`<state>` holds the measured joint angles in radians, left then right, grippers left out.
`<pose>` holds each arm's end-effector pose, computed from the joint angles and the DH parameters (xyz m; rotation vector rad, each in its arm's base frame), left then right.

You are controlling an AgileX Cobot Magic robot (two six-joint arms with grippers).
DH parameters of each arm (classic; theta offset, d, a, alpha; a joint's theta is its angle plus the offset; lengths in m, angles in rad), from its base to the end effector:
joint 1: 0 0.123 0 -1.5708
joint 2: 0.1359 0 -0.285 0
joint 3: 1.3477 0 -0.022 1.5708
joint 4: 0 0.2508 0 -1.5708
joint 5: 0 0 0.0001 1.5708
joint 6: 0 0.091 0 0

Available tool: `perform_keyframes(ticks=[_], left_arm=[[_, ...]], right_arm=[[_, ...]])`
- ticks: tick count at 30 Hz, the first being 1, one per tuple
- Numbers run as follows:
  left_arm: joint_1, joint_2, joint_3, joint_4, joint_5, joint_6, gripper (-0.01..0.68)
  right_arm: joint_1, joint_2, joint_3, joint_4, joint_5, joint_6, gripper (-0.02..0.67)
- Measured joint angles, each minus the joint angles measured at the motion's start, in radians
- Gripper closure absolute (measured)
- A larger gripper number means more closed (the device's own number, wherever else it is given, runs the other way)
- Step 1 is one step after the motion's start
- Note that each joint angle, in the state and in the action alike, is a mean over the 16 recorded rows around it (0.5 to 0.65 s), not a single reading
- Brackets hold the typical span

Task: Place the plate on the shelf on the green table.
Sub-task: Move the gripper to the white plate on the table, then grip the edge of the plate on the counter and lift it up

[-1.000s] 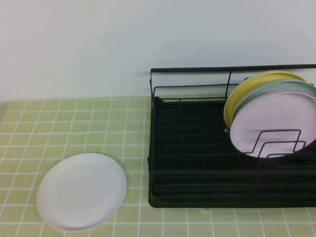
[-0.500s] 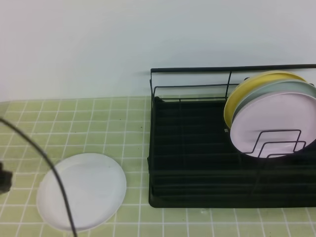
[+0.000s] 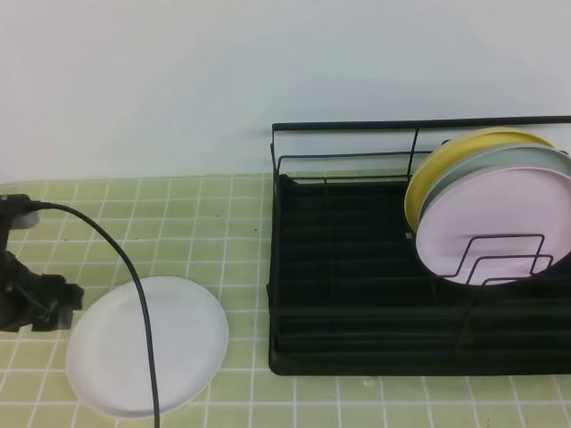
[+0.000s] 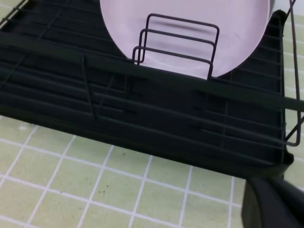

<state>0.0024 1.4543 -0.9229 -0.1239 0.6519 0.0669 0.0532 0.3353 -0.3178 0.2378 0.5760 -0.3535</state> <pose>0.2831 -0.0062 0.2394 -0.0211 2.6624 -0.1095 0.0734 0.0156 0.2490 -0.2907 2.0398 0.0711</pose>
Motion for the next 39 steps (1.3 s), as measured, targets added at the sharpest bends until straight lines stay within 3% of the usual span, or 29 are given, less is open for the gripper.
perform_keyframes(ticks=[15, 21, 39], left_arm=[[0.000, 0.215, -0.005, -0.055, -0.118, -0.010, 0.228], [0.000, 0.263, -0.008, -0.088, -0.128, -0.019, 0.269], [0.000, 0.292, -0.009, -0.109, -0.112, -0.017, 0.636]], right_arm=[[0.000, 0.000, 0.000, 0.000, -0.002, 0.000, 0.651], [0.000, 0.000, 0.000, 0.000, -0.002, -0.001, 0.651], [0.000, 0.000, 0.000, 0.000, -0.002, -0.001, 0.651]])
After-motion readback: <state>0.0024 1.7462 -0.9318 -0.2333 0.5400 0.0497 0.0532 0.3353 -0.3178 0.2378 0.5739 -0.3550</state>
